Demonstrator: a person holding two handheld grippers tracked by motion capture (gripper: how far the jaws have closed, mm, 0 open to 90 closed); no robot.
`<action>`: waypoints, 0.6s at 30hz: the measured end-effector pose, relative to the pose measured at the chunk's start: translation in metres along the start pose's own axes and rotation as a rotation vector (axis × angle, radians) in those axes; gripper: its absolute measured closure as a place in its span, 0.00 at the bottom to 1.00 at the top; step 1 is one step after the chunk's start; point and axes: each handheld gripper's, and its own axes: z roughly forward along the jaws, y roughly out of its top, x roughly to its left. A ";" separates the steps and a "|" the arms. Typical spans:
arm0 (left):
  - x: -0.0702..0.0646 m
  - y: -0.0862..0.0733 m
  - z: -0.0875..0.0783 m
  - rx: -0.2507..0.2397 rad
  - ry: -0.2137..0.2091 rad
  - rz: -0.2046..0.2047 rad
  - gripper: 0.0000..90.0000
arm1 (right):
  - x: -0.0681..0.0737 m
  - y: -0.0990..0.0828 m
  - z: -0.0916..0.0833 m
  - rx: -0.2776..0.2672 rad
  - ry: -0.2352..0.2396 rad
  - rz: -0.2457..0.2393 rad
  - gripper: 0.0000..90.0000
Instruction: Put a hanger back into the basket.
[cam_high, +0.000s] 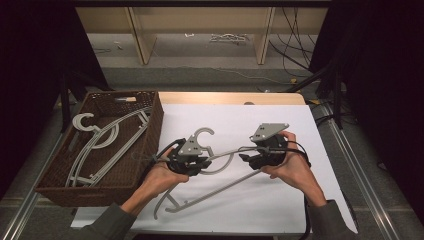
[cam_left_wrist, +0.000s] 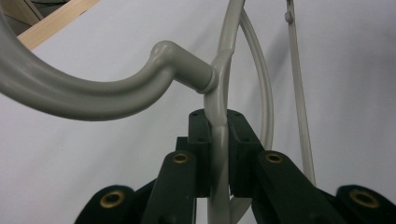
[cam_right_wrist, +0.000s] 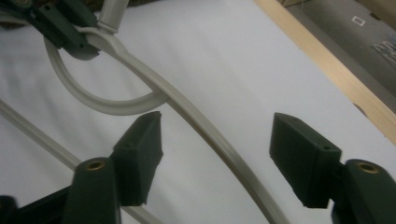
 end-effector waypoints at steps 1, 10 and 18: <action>0.001 0.000 -0.001 -0.007 0.001 -0.013 0.91 | 0.000 0.000 -0.002 -0.020 -0.008 0.022 0.32; 0.009 -0.001 -0.014 -0.027 0.025 -0.066 0.91 | 0.004 -0.006 -0.021 -0.188 -0.054 0.129 0.29; 0.018 -0.002 -0.027 -0.052 0.035 -0.112 0.91 | 0.013 -0.023 -0.031 -0.281 -0.090 0.177 0.26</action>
